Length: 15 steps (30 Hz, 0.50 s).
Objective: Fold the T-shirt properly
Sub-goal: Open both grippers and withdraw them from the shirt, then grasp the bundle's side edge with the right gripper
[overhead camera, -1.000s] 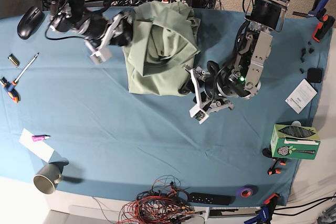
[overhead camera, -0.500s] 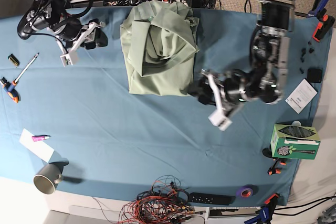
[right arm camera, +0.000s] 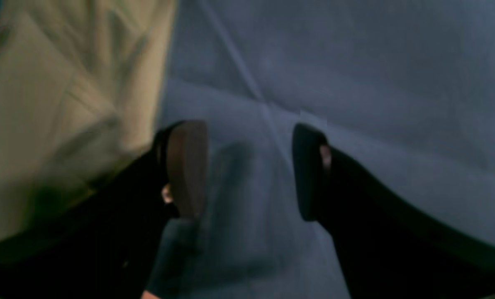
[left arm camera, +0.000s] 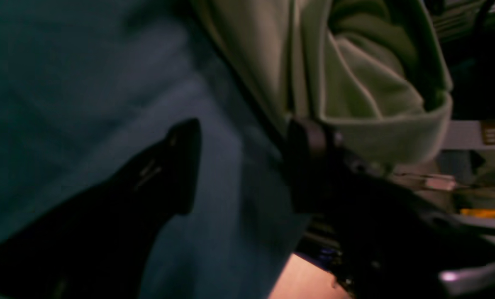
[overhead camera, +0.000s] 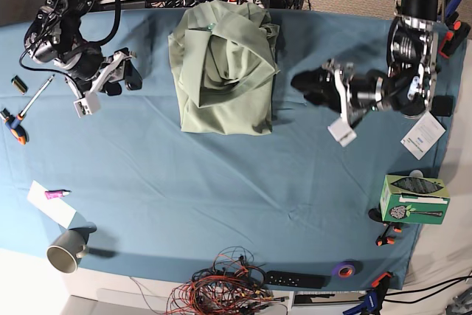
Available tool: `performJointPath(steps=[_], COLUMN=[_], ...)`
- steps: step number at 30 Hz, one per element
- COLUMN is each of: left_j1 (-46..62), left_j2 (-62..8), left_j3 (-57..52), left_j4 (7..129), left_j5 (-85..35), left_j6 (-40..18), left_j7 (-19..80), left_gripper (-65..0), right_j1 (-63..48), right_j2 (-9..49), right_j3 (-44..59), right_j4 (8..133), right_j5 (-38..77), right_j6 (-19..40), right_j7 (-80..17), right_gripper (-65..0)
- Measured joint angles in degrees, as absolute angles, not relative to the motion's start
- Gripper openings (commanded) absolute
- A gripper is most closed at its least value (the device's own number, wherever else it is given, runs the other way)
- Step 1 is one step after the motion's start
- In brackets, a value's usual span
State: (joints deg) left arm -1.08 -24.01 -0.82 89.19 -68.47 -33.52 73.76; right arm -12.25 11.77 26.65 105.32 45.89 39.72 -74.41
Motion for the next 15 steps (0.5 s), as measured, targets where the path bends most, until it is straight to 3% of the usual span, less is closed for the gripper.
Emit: performJointPath(steps=[15], left_j1=[6.1], left_j2=[-24.1], left_j3=[-0.9], left_j4=[89.3], left_j5=[-70.2], left_j6=[-34.4], left_j7=[73.3], left_gripper=[-29.7], right_j1=[-7.9], right_j2=[11.9], right_j3=[18.0], right_j4=[105.1], right_j5=[46.4], right_j6=[39.9], right_j7=[-74.5], right_gripper=[-31.2])
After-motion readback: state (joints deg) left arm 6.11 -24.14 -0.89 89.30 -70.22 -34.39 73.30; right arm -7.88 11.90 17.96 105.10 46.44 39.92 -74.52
